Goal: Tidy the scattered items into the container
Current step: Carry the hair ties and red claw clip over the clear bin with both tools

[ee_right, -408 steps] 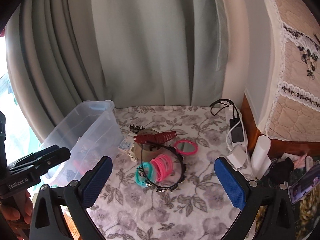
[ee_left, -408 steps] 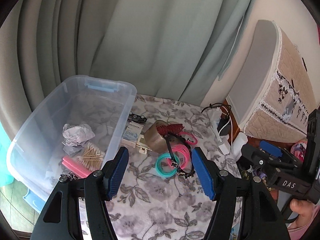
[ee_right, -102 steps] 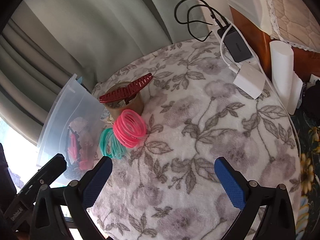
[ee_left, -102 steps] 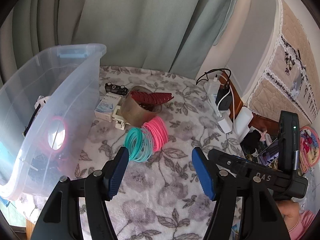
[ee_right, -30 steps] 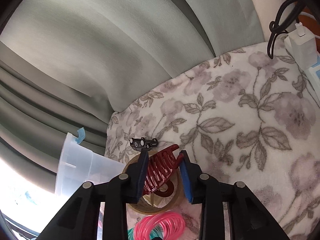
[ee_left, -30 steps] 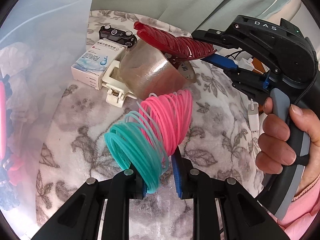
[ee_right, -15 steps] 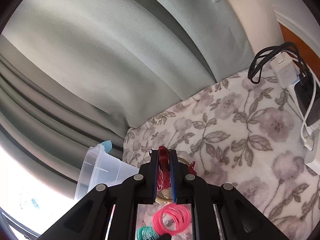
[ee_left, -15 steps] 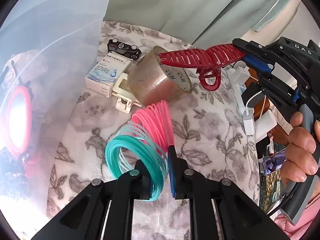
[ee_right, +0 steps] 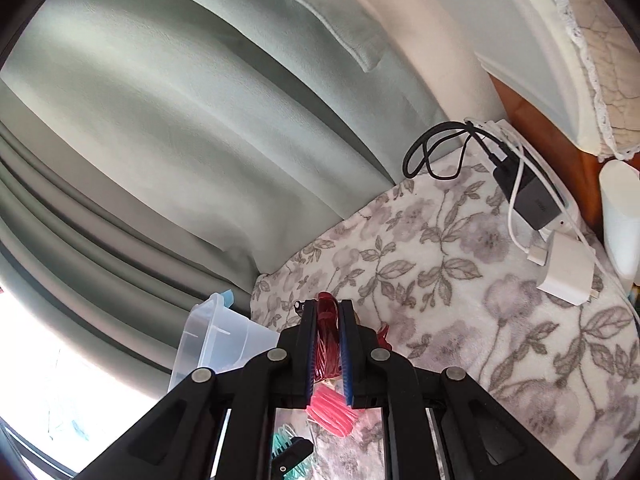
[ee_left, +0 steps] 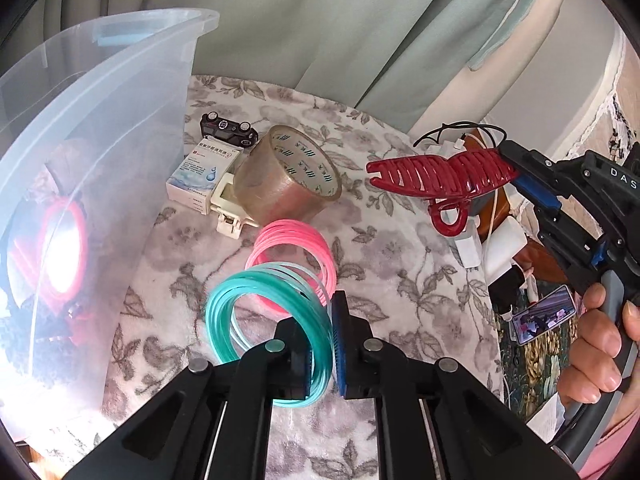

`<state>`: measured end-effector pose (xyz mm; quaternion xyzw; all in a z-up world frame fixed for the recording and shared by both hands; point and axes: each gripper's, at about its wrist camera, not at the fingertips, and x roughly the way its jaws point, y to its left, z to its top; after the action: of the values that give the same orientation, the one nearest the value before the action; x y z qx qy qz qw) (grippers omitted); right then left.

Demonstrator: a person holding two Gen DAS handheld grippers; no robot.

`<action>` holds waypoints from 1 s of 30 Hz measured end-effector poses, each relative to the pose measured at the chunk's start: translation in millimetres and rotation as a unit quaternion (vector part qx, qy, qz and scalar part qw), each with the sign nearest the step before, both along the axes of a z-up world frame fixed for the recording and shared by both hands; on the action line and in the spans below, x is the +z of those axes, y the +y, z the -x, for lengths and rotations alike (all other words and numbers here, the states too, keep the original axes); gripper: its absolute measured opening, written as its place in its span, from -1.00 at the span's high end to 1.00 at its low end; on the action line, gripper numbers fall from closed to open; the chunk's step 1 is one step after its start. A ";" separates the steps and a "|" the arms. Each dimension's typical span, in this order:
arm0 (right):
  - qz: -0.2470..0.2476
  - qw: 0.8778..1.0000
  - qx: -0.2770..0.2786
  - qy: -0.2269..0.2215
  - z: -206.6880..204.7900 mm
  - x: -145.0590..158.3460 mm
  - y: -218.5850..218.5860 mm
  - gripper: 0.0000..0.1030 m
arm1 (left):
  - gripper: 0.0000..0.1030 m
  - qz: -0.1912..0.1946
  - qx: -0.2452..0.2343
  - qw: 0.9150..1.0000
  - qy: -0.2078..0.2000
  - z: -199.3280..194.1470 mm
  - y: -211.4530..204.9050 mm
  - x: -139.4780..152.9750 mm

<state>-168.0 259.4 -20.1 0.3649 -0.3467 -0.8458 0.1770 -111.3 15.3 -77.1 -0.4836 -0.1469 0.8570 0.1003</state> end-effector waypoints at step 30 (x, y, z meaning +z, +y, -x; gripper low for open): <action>-0.003 0.994 0.034 0.099 -80.6 77.2 -35.3 0.78 | 0.83 -0.039 0.079 0.982 0.166 -64.4 -77.3 131.4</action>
<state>-87.4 224.1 57.0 0.2910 -0.3122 -0.8725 0.2379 -46.9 -61.9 54.3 -0.3170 -0.1990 0.9244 0.0739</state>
